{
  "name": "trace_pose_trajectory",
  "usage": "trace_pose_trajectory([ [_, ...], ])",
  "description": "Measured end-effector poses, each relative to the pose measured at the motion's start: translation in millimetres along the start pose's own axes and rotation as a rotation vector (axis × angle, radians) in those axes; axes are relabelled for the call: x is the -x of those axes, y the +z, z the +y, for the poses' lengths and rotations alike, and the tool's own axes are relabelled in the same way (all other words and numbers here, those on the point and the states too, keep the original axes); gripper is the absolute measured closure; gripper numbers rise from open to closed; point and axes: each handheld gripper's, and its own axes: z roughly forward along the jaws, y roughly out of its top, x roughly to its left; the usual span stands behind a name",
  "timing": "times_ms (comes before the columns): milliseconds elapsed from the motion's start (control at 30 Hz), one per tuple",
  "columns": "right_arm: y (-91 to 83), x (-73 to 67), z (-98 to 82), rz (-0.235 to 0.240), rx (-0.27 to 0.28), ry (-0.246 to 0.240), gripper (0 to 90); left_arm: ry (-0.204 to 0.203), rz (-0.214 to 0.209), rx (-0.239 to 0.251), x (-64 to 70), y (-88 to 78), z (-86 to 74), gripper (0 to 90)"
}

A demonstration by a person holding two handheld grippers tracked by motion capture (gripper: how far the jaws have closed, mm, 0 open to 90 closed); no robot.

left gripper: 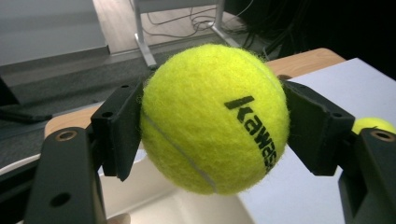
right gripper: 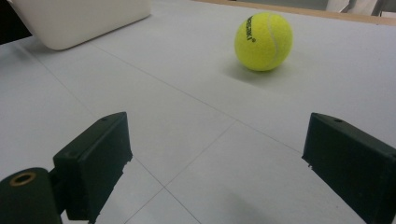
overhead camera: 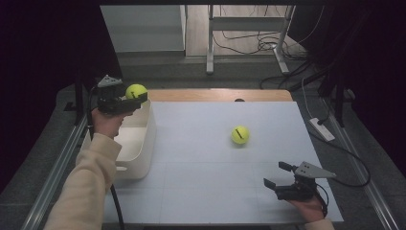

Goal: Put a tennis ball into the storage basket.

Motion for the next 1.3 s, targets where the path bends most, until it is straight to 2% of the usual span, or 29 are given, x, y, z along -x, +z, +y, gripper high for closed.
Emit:
trace_pose_trajectory([
  [200, -0.1, -0.1, 0.0, -0.001, -0.003, 0.000, 7.3, -0.023, 0.017, -0.011, -8.6, 1.5, -2.6, 27.2],
  [633, 0.0, 0.1, 0.1, -0.002, 0.002, 0.001, 7.4, -0.047, 0.055, -0.048, -20.9, 7.6, -9.3, 27.1],
  [1300, 0.2, 0.1, -0.2, -0.003, -0.004, 0.001, 7.5, -0.070, 0.068, -0.128, -30.8, 19.1, -18.7, 27.0],
])
